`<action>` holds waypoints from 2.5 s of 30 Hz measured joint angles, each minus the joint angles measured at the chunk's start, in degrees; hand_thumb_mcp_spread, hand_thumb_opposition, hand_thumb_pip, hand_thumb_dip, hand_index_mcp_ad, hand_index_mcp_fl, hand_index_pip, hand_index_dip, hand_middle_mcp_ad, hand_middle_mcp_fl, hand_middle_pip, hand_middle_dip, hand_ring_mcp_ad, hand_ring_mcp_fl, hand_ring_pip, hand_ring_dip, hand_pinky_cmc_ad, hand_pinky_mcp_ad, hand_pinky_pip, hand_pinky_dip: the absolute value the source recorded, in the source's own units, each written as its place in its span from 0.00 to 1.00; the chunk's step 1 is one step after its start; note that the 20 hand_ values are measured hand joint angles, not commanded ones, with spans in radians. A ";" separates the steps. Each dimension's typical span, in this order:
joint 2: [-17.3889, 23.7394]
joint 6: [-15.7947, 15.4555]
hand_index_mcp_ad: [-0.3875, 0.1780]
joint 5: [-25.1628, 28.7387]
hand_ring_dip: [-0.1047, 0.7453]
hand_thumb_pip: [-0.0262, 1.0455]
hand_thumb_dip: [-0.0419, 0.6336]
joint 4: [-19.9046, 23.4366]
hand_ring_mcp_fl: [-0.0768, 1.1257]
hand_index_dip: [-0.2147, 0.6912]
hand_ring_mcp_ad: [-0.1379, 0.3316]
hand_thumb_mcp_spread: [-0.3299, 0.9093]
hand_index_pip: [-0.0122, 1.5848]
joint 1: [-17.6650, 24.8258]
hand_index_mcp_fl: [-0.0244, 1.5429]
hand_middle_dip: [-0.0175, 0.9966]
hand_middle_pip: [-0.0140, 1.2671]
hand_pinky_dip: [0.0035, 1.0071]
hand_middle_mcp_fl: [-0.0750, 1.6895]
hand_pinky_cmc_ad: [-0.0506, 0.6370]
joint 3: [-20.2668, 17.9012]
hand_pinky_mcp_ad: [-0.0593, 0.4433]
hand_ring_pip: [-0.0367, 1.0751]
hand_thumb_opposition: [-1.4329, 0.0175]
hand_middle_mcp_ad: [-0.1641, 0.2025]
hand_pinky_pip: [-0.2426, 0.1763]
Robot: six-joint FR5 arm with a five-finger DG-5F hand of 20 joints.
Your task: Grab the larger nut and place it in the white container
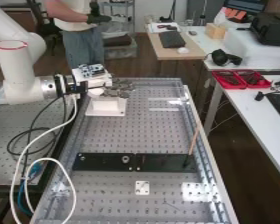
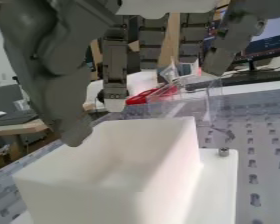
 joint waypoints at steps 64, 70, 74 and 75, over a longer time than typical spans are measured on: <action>4.33 -2.84 0.48 26.19 0.24 0.64 0.34 -9.24 0.06 0.25 0.64 0.46 0.39 -13.20 0.02 0.27 0.11 0.52 0.09 0.55 20.22 0.65 0.11 0.46 0.54 0.39; 4.18 -2.94 0.48 25.90 0.24 0.64 0.34 -12.32 0.06 0.25 0.64 0.46 0.39 -13.34 0.02 0.27 0.11 0.51 0.09 0.55 20.86 0.65 0.11 0.46 0.54 0.39; 4.58 -3.69 0.48 25.78 0.24 0.64 0.34 -14.15 0.06 0.25 0.63 0.46 0.39 -13.53 0.02 0.27 0.11 0.52 0.09 0.55 20.91 0.65 0.11 0.46 0.54 0.39; 4.72 -3.79 0.48 25.78 0.24 0.64 0.34 -14.16 0.06 0.25 0.63 0.46 0.39 -13.53 0.02 0.27 0.11 0.52 0.10 0.55 20.86 0.65 0.11 0.46 0.54 0.39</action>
